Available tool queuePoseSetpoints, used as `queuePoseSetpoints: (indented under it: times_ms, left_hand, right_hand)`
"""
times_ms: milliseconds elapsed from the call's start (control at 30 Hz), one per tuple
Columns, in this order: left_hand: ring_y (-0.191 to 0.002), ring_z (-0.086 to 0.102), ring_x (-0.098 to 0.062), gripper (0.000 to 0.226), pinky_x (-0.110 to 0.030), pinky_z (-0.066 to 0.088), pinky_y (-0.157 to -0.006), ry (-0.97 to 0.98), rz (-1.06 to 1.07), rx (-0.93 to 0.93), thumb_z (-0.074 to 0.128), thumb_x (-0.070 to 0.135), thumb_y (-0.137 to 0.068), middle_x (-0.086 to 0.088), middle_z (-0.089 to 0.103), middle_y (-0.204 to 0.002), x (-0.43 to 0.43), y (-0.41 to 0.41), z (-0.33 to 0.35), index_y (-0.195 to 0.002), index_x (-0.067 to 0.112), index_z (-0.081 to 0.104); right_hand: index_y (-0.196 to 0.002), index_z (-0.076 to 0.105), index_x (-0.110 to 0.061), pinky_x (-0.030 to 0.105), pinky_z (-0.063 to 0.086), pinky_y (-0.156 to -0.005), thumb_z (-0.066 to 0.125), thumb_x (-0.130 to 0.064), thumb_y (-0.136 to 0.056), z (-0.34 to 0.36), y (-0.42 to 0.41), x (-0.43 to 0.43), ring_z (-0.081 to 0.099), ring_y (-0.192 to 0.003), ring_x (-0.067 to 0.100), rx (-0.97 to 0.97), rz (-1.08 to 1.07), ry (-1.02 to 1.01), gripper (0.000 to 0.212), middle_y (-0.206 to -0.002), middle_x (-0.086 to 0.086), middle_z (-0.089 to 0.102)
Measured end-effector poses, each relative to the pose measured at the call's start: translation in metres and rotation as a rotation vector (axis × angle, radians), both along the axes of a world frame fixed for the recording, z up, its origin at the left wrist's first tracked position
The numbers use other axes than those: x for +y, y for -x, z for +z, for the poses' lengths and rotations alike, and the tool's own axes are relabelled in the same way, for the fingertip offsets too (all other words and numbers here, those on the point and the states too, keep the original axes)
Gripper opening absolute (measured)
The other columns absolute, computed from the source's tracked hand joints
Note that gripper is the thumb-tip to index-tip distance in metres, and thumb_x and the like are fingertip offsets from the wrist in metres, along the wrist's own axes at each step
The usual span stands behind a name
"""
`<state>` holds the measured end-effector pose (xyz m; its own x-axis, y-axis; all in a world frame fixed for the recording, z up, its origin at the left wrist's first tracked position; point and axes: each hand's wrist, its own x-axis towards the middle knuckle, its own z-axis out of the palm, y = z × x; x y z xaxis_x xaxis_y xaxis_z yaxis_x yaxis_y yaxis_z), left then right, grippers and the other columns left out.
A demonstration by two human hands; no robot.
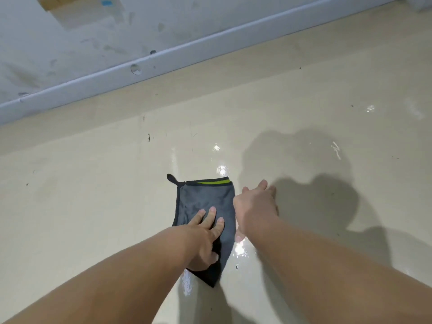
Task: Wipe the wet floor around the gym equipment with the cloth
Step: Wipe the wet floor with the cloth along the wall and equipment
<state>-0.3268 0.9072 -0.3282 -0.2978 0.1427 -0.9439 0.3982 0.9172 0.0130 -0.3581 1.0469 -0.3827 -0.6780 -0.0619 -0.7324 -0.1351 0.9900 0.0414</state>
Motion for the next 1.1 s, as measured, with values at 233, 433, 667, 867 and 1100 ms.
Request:
queuePoseSetpoints:
  times_ms: [233,433,667,867,1100]
  left_hand:
    - [-0.148,-0.044,-0.022,0.095,-0.056,-0.001,-0.130,-0.042,-0.169,-0.059,0.041,0.060,-0.106,0.006,-0.053,-0.155,-0.024,0.069,-0.017,-0.156,0.032,-0.035]
    - [-0.150,-0.042,-0.030,0.094,-0.069,-0.016,-0.121,-0.307,0.079,0.415,0.031,0.071,-0.102,-0.003,-0.043,-0.165,-0.010,0.115,-0.068,-0.162,0.026,-0.026]
    - [-0.155,-0.034,-0.033,0.080,-0.067,-0.018,-0.121,-0.538,-0.071,0.727,0.011,0.064,-0.105,-0.012,-0.023,-0.173,-0.026,0.089,-0.108,-0.167,0.019,-0.009]
    - [-0.163,-0.009,-0.020,0.071,-0.058,-0.002,-0.128,-0.597,0.009,0.915,0.020,0.061,-0.106,-0.003,-0.001,-0.177,-0.141,0.156,-0.118,-0.168,0.029,0.014]
    - [-0.156,-0.032,-0.023,0.076,-0.059,-0.017,-0.124,-0.410,0.252,0.865,0.009,0.066,-0.101,-0.002,-0.024,-0.173,-0.160,0.134,-0.115,-0.167,0.031,-0.007]
  right_hand:
    - [-0.146,0.045,-0.006,0.053,0.034,-0.109,0.086,-0.055,-0.065,0.028,-0.008,0.008,0.029,-0.137,0.052,0.024,0.017,-0.015,0.103,-0.139,0.019,0.047]
    - [-0.138,0.049,-0.017,0.035,0.046,-0.082,0.087,-0.061,-0.060,0.050,0.008,0.002,0.051,-0.117,0.030,-0.061,-0.077,-0.023,0.097,-0.130,0.012,0.056]
    - [-0.124,0.063,-0.037,0.034,0.057,-0.082,0.066,-0.055,-0.082,0.057,0.061,0.009,0.067,-0.105,0.021,0.161,-0.263,-0.031,0.046,-0.111,-0.010,0.069]
    - [-0.145,0.039,-0.029,0.042,0.052,-0.091,0.078,-0.043,-0.080,0.036,0.119,-0.028,0.056,-0.116,0.026,0.207,-0.272,0.192,0.077,-0.135,0.001,0.044]
    - [-0.134,0.026,-0.054,0.056,0.053,-0.091,0.091,-0.064,-0.047,0.019,0.202,-0.057,0.033,-0.133,0.043,0.217,-0.264,0.129,0.109,-0.144,0.006,0.025]
